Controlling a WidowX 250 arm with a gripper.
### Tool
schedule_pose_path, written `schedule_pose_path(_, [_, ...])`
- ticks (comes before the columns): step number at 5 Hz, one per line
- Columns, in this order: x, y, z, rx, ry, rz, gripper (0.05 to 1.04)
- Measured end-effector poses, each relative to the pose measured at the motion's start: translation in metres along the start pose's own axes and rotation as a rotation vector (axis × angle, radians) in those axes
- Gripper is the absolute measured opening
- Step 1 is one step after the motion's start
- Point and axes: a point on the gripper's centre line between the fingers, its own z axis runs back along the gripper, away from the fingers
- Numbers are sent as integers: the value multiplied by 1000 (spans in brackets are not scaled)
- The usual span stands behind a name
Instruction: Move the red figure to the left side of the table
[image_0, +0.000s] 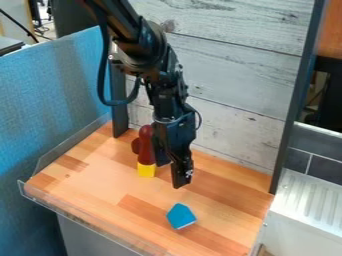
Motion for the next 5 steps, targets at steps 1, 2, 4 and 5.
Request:
schedule_pose_path(1, [-4,-4,-9,-28,26,12,1000])
schedule_pose_path(2, [-11,13,-1,-33,26,104,1000])
schedule_pose_path(4, [-20,33,14,-26,23,208,1001])
schedule_pose_path(5, [-20,43,21,7,34,267,1000])
